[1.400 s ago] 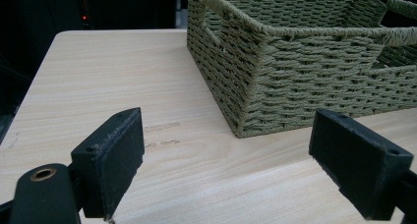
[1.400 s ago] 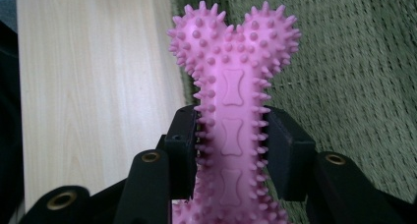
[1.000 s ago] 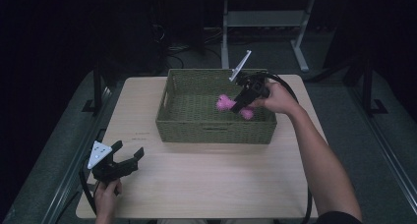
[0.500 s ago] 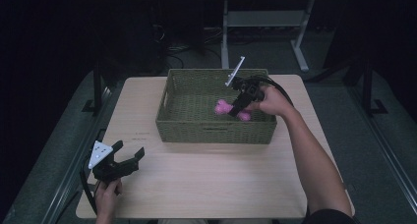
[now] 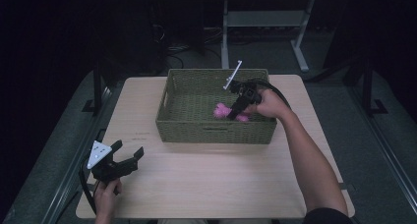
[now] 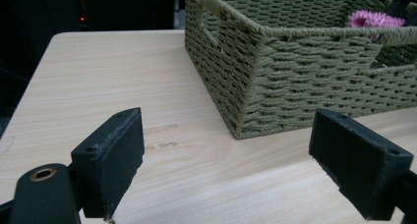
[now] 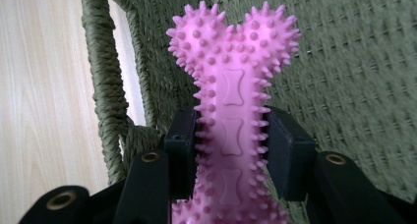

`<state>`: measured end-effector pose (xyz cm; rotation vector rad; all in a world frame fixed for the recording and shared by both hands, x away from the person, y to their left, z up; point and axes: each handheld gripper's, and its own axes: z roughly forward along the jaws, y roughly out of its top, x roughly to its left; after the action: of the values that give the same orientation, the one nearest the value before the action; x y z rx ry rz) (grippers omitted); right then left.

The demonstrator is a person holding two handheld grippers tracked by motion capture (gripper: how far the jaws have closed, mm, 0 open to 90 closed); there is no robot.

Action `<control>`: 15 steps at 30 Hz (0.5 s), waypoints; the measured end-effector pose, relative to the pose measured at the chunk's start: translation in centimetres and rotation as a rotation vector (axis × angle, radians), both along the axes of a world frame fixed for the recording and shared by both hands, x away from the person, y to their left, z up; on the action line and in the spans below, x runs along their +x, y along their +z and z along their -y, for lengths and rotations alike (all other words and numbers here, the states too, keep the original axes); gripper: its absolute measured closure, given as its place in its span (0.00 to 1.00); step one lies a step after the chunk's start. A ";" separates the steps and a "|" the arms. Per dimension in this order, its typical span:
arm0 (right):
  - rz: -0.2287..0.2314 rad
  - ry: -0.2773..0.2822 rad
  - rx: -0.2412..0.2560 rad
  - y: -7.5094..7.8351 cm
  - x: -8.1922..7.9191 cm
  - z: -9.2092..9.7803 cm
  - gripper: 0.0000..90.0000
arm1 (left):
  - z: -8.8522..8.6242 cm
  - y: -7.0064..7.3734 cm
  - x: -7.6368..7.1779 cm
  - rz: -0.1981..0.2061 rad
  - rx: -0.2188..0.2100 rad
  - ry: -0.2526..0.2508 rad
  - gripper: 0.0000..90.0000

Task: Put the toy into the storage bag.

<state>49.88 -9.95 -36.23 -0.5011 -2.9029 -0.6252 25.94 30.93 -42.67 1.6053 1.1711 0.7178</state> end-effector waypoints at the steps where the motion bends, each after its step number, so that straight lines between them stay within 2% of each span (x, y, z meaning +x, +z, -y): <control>1: 0.000 0.000 -0.004 -0.1 0.0 0.0 0.65 | 0.0 0.0 0.0 -0.001 0.002 0.001 0.14; 8: -0.035 -0.016 -0.017 -1.2 0.2 0.4 0.64 | 0.2 0.0 0.1 -0.006 0.012 -0.008 0.14; 12: -0.036 -0.015 -0.029 -1.6 0.3 0.4 0.64 | 0.1 -0.1 0.1 -0.006 0.010 -0.006 0.14; 15: -0.040 -0.016 -0.019 -1.6 0.4 0.2 0.64 | 0.0 -0.1 0.1 -0.006 0.008 -0.005 0.14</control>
<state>50.23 -10.13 -37.83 -0.5329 -2.8725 -0.5825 26.04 30.89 -42.75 1.6177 1.1694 0.7151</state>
